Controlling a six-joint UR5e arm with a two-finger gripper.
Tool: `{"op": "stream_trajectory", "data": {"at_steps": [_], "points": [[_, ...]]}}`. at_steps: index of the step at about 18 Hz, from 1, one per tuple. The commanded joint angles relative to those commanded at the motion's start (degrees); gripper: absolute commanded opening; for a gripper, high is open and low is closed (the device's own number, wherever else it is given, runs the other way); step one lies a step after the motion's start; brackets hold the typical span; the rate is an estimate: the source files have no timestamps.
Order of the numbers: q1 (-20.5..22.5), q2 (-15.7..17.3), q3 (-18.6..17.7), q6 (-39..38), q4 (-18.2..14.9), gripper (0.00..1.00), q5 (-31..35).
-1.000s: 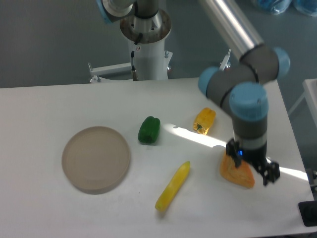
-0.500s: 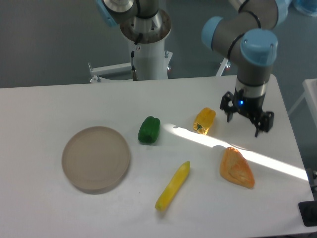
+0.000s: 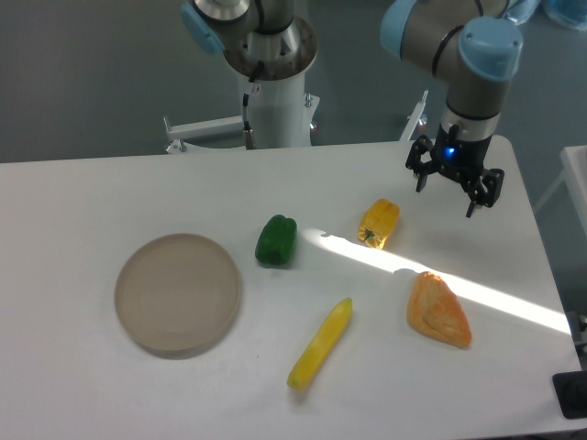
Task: Pick up the yellow pepper from the table
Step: 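Move the open gripper over the small yellow pepper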
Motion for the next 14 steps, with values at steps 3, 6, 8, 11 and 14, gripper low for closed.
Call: {"op": "stream_trajectory", "data": {"at_steps": [3,6,8,11,14], "points": [[0.0,0.44,-0.71,-0.61,-0.09,1.0,0.09],[0.0,0.7,-2.63,-1.58,0.0,1.0,-0.09],[0.09,1.06,-4.31,-3.24,0.61,1.0,-0.17],[0.09,1.15,-5.62,-4.56,0.7,1.0,-0.17],[0.0,1.23,-6.6,-10.35,0.79,1.0,-0.87]]}}
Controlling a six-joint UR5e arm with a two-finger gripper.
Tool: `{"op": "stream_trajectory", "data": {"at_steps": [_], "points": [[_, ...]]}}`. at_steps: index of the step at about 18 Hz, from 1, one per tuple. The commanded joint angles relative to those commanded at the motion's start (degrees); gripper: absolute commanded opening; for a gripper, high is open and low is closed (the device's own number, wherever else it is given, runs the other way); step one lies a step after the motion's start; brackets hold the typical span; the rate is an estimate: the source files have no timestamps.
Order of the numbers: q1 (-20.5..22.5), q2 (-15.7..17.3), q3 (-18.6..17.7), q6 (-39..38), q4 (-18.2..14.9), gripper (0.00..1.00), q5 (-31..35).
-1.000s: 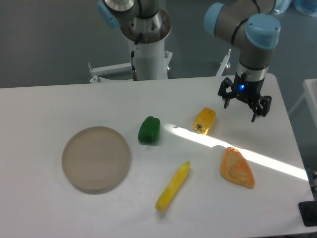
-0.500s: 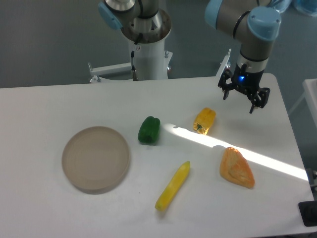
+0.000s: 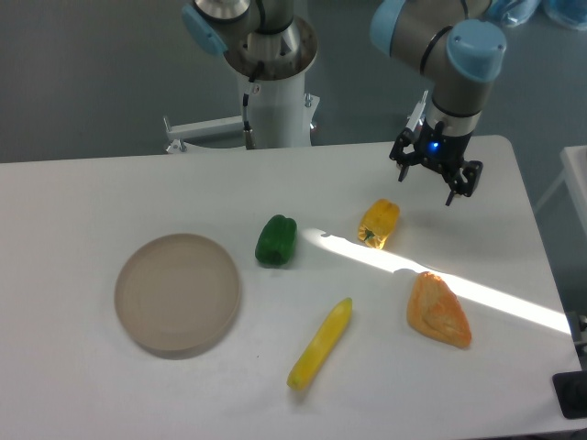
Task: Pick up the yellow pepper from the table
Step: 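Move the open gripper over the small yellow pepper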
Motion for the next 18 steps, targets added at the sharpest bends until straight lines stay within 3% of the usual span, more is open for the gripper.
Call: {"op": "stream_trajectory", "data": {"at_steps": [3,7,18], "points": [[-0.26,0.0,-1.66,-2.48,1.83,1.0,-2.81],[-1.05,-0.09,-6.85,-2.4,10.01,1.0,-3.17],[-1.67,-0.44,-8.53,-1.69,10.63,1.0,-3.08]]}}
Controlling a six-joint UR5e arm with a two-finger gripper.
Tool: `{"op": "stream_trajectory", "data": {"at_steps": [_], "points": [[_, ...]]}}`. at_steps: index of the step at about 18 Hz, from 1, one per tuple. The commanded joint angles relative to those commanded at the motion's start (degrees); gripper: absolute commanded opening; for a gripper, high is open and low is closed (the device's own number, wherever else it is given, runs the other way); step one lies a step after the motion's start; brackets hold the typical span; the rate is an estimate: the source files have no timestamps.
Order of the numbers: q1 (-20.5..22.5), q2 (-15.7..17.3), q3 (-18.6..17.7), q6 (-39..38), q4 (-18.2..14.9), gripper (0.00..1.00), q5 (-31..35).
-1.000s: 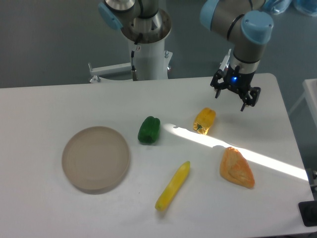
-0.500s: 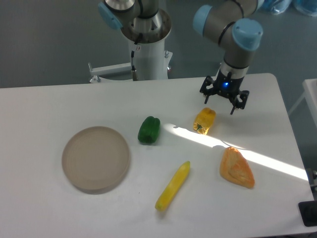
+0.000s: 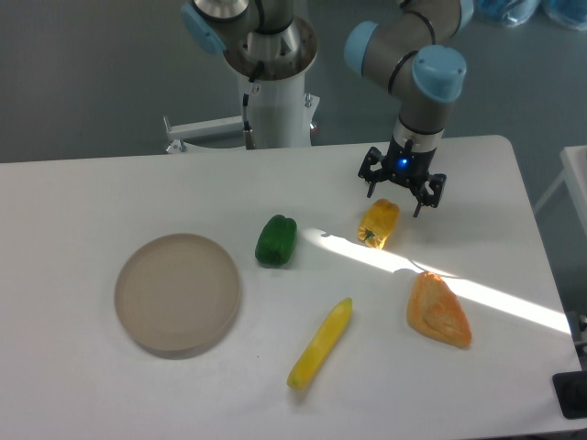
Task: Pick up the yellow pepper from the table
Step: 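Move the open gripper over the small yellow pepper, then lower the gripper and close it on the yellow pepper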
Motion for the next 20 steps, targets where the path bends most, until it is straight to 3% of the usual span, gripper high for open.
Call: {"op": "stream_trajectory", "data": {"at_steps": [14,18,20], "points": [[-1.5,-1.32,-0.97,0.35,0.18,1.0,0.09],[-1.5,-1.84,-1.32,0.44,2.54,0.99,0.26],[-1.58,-1.85,-1.32,0.44,2.64,0.83,0.26]]}}
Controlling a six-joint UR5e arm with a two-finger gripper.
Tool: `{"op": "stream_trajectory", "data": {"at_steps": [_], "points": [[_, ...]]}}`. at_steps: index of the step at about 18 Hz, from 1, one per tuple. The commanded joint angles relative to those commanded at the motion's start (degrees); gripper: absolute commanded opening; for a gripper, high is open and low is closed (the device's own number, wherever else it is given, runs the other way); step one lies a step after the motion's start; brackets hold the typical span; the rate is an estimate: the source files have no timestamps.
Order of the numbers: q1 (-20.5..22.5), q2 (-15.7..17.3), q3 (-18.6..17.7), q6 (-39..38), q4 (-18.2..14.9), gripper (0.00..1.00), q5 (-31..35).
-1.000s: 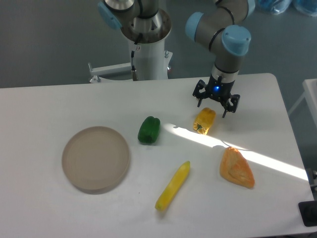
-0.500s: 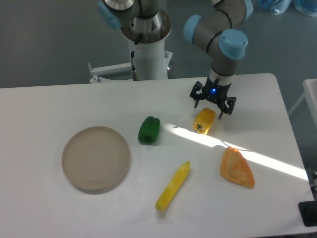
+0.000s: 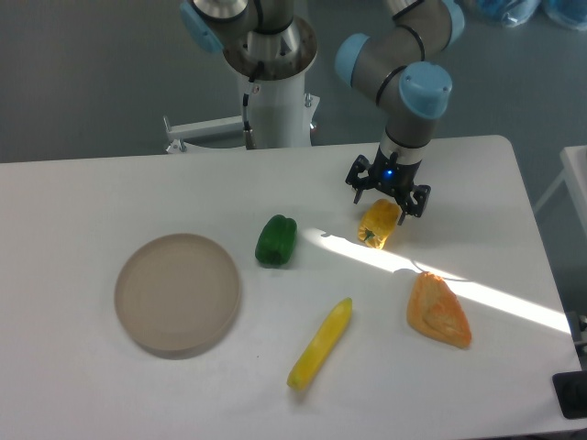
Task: Pick up the yellow pepper from the table
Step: 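Lower the gripper and close it on the yellow pepper, then lift the yellow pepper and carry it over the orange wedge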
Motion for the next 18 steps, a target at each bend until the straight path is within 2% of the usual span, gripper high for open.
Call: {"op": "stream_trajectory", "data": {"at_steps": [4,5,11,18], "points": [[0.0,-0.09,0.09,1.4,0.0,0.43,0.17],[0.09,-0.09,0.09,1.67,0.0,0.38,0.18],[0.09,0.0,1.4,1.85,-0.09,0.36,0.09],[-1.49,0.62,9.74,1.93,-1.32,0.36,0.26]]}}
